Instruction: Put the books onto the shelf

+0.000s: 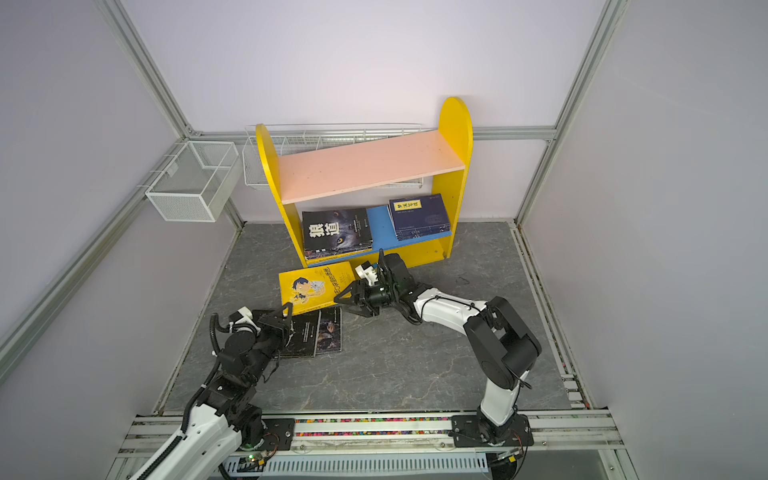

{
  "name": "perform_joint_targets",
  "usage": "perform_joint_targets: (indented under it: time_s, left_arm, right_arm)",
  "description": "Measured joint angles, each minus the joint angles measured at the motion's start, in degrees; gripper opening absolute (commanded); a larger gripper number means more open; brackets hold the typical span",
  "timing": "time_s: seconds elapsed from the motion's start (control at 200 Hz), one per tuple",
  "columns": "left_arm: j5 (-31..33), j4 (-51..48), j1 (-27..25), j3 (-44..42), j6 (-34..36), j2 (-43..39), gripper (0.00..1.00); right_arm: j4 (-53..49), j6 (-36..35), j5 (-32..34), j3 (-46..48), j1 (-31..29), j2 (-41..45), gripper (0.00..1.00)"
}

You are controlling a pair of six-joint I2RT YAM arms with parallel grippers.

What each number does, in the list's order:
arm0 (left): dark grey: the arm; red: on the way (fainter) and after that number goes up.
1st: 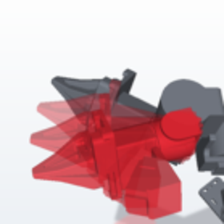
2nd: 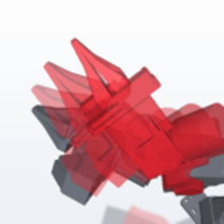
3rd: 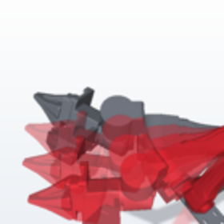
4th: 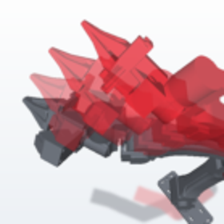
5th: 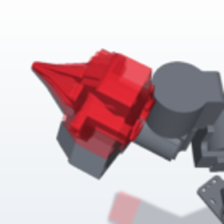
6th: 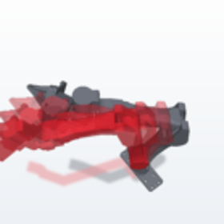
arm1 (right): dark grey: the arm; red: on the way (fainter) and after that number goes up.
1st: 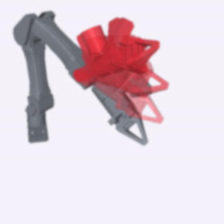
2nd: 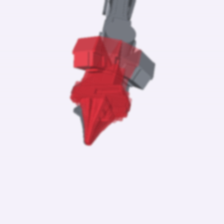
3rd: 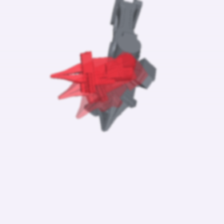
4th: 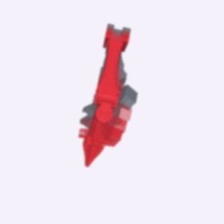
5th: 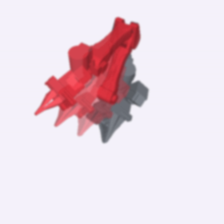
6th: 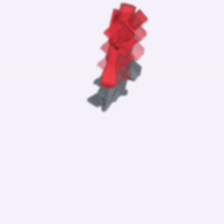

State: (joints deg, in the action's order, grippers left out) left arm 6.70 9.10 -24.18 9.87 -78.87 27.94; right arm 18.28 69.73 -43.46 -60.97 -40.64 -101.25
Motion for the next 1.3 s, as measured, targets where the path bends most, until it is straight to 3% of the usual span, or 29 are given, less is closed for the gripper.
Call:
perform_joint_targets:
  time_s: [0.09, 0.275, 0.395, 0.43, 0.57, 0.72, 1.005, 1.3]
  left_arm:
    - [0.3, 0.0, -0.3, 0.0, 0.0, -0.1, 0.0]
    - [1.9, -1.0, -2.4, -0.3, -0.2, -0.3, 0.0]
    - [3.2, -1.8, -4.1, -0.8, -1.1, -1.1, 0.0]
    - [3.4, -2.1, -4.5, -0.8, -1.3, -1.5, 0.01]
    - [2.5, -4.5, -5.5, -0.8, -1.3, -3.2, 0.32]
    - [2.5, -8.6, -5.8, -0.8, -1.2, -6.4, 0.5]
    - [4.5, -19.8, -5.8, -0.7, -1.1, -11.7, 0.55]
    - [4.9, -24.7, -5.8, -0.7, -1.5, -10.5, 0.54]
  right_arm:
    - [5.8, 5.6, 2.8, 2.5, -0.1, 0.0, 0.43]
    - [13.5, 12.6, 7.6, 5.6, -0.3, 0.2, 0.15]
    - [13.7, 13.8, 8.7, 6.4, -0.4, 1.7, 0.08]
    - [13.2, 13.8, 9.0, 6.7, -0.5, 2.4, 0.07]
    - [8.6, 11.4, 9.7, 7.4, -0.4, 5.6, 0.07]
    - [0.2, 5.9, 11.8, 8.3, 2.0, 10.8, 0.07]
    - [-9.2, -3.2, 10.0, 10.2, 8.6, 22.1, 0.07]
    - [-12.7, -11.4, 5.6, -2.0, 11.3, 24.0, 0.07]
